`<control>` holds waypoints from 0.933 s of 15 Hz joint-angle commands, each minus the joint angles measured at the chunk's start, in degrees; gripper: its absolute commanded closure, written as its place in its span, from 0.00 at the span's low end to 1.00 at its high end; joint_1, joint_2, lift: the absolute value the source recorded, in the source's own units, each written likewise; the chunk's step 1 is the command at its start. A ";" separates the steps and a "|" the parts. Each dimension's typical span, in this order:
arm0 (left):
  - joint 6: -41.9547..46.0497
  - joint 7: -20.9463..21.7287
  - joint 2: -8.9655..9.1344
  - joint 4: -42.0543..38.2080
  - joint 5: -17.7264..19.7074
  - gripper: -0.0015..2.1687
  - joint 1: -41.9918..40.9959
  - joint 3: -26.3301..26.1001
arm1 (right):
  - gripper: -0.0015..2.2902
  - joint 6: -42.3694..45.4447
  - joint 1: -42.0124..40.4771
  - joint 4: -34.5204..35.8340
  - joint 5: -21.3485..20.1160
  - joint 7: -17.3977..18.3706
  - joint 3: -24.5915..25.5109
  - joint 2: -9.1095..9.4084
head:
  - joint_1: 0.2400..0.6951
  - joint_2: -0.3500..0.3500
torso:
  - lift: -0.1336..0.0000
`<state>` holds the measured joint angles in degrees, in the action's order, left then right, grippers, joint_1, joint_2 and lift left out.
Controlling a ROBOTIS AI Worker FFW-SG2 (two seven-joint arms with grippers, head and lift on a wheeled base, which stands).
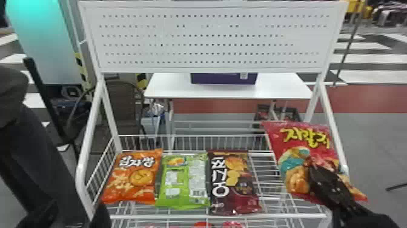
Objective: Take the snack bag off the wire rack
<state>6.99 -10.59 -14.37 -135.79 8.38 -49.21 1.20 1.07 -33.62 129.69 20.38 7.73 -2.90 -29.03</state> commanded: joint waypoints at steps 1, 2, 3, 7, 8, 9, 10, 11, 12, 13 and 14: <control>0.08 -0.05 -0.13 -0.09 0.41 0.09 -0.10 0.56 | 0.92 2.13 -5.58 2.49 1.15 0.00 3.16 -1.12 | 0.57 0.50 | 1.00; 0.08 -0.05 -0.21 -0.09 0.58 0.09 -0.10 0.65 | 0.92 4.77 -7.78 2.93 1.42 -0.09 4.13 -1.47 | 0.57 0.50 | 1.00; 0.08 -0.05 -0.30 -0.09 0.67 0.09 -0.01 0.74 | 0.92 6.53 -9.54 3.37 1.50 -0.09 5.01 -1.82 | 0.57 0.50 | 1.00; 0.25 -0.05 -0.74 -0.18 1.29 0.09 -0.10 1.18 | 0.92 10.92 -14.20 3.02 3.26 -0.09 8.26 -2.17 | 0.57 0.50 | 1.00; 0.25 0.04 -0.74 -0.18 1.29 0.09 -0.10 1.18 | 0.92 11.63 -14.64 2.85 3.26 -0.17 8.52 -2.17 | 0.57 0.50 | 1.00; 0.25 0.04 -0.74 -0.26 1.29 0.09 -0.19 1.26 | 0.92 11.80 -15.07 2.58 3.35 -0.17 8.52 -2.17 | 0.57 0.50 | 1.00; 0.25 -0.05 -0.74 -0.44 1.29 0.09 -0.27 1.26 | 0.92 11.80 -15.43 2.49 3.44 -0.17 8.70 -2.09 | 0.57 0.50 | 1.00; 0.25 -0.13 -0.74 -0.44 1.29 0.09 -0.27 1.26 | 0.92 11.63 -15.60 2.49 3.44 -0.17 8.79 -2.00 | 0.57 0.50 | 1.00; 0.25 -0.13 -0.74 -0.53 1.20 0.09 -0.45 1.26 | 0.92 11.27 -15.95 2.67 3.44 -0.17 8.96 -2.00 | 0.57 0.50 | 1.00; 0.25 -0.13 -0.65 -0.53 1.20 0.09 -0.45 1.26 | 0.92 10.92 -16.13 2.76 3.44 -0.17 9.31 -1.91 | 0.57 0.50 | 1.00; 0.25 -0.13 -0.65 -0.62 1.20 0.09 -0.45 1.26 | 0.92 10.22 -16.31 2.93 3.44 -0.17 9.58 -1.82 | 0.57 0.50 | 1.00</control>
<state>7.25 -10.73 -15.07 -136.33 9.59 -49.63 2.46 12.05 -49.65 132.41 23.82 7.55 6.31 -30.96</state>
